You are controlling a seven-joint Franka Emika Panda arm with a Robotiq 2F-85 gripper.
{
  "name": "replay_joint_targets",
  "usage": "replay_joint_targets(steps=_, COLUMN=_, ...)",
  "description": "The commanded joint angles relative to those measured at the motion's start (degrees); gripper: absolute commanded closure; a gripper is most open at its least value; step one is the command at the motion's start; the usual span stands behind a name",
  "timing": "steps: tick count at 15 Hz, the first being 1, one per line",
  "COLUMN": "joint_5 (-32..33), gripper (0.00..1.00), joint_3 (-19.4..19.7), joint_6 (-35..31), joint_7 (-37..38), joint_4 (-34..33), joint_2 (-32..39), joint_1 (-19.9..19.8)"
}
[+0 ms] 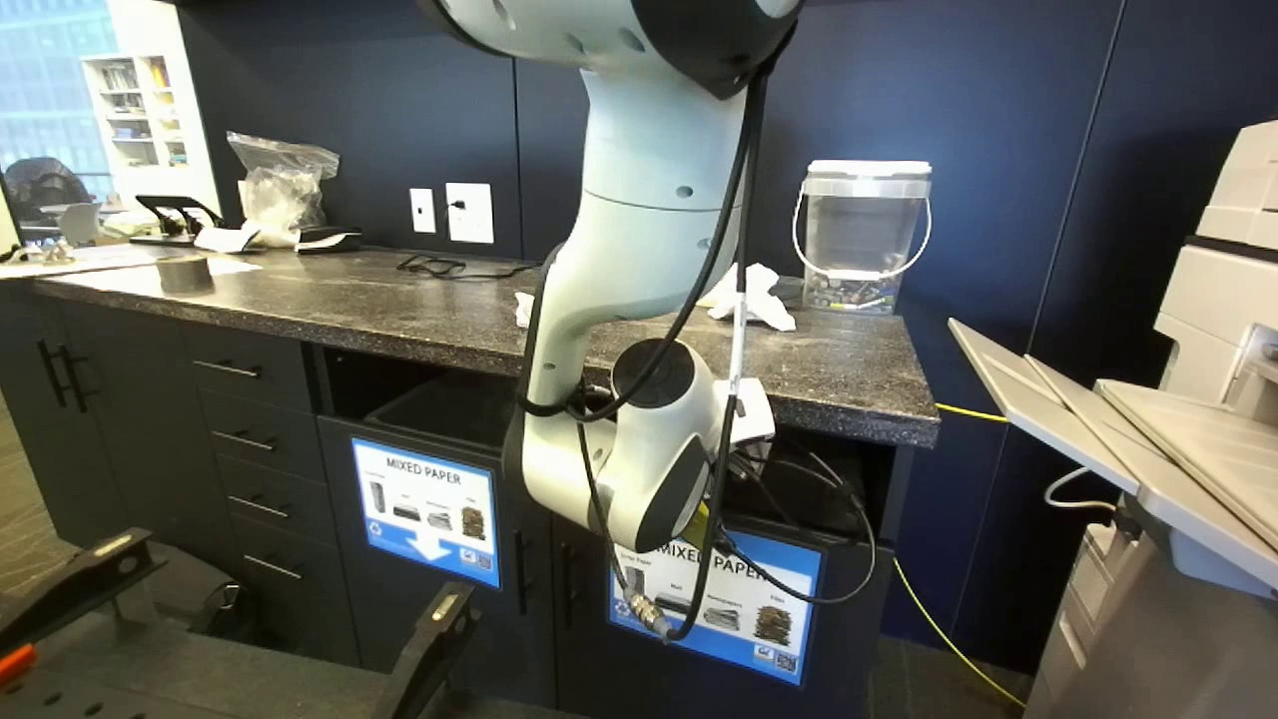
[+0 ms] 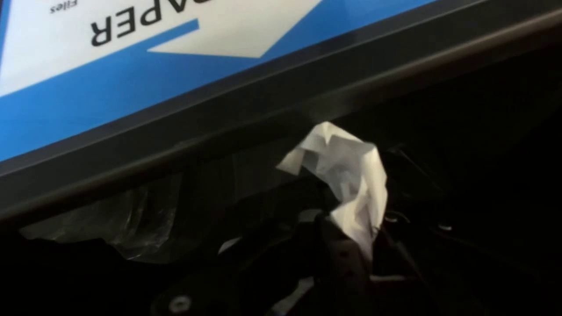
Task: Place the papers on the countertop inside the bin on the right
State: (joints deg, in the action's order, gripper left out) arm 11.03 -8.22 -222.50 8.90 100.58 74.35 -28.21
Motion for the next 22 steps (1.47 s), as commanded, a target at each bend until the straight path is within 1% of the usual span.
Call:
replay_joint_targets(steps=1, joint_5=0.99, gripper=0.88, joint_3=0.67, joint_6=-2.38, joint_7=3.37, joint_4=-6.05, joint_2=4.33, joint_1=1.12)
replay_joint_targets(steps=10, joint_5=0.92, gripper=0.88, joint_3=0.78, joint_6=-1.89, joint_7=5.62, joint_4=-12.33, joint_2=9.26, joint_1=1.87)
replay_joint_targets(steps=12, joint_5=1.01, gripper=0.9, joint_3=0.86, joint_6=-1.46, joint_7=5.67, joint_4=-12.96, joint_2=9.39, joint_1=2.0)
replay_joint_targets(steps=13, joint_5=1.11, gripper=0.63, joint_3=0.99, joint_6=-1.41, joint_7=5.54, joint_4=-13.19, joint_2=9.41, joint_1=2.14)
replay_joint_targets(steps=14, joint_5=1.0, gripper=0.64, joint_3=1.1, joint_6=-1.43, joint_7=5.45, joint_4=-13.37, joint_2=9.39, joint_1=2.26)
replay_joint_targets(steps=15, joint_5=1.05, gripper=0.63, joint_3=1.29, joint_6=-1.5, joint_7=5.23, joint_4=-13.27, joint_2=9.21, joint_1=2.44)
replay_joint_targets(steps=17, joint_5=1.49, gripper=0.48, joint_3=1.73, joint_6=-1.54, joint_7=4.77, joint_4=-13.13, joint_2=8.83, joint_1=2.82)
replay_joint_targets(steps=18, joint_5=1.55, gripper=0.39, joint_3=1.98, joint_6=-1.59, joint_7=4.52, joint_4=-13.1, joint_2=8.74, joint_1=3.09)
replay_joint_targets(steps=19, joint_5=1.67, gripper=0.32, joint_3=2.49, joint_6=-1.54, joint_7=4.03, joint_4=-12.84, joint_2=8.43, joint_1=3.53)
replay_joint_targets(steps=20, joint_5=1.8, gripper=0.23, joint_3=2.84, joint_6=-1.5, joint_7=3.81, joint_4=-12.75, joint_2=8.27, joint_1=3.8)
replay_joint_targets(steps=22, joint_5=1.85, gripper=0.1, joint_3=3.94, joint_6=-1.58, joint_7=2.85, joint_4=-12.19, joint_2=7.82, joint_1=4.68)
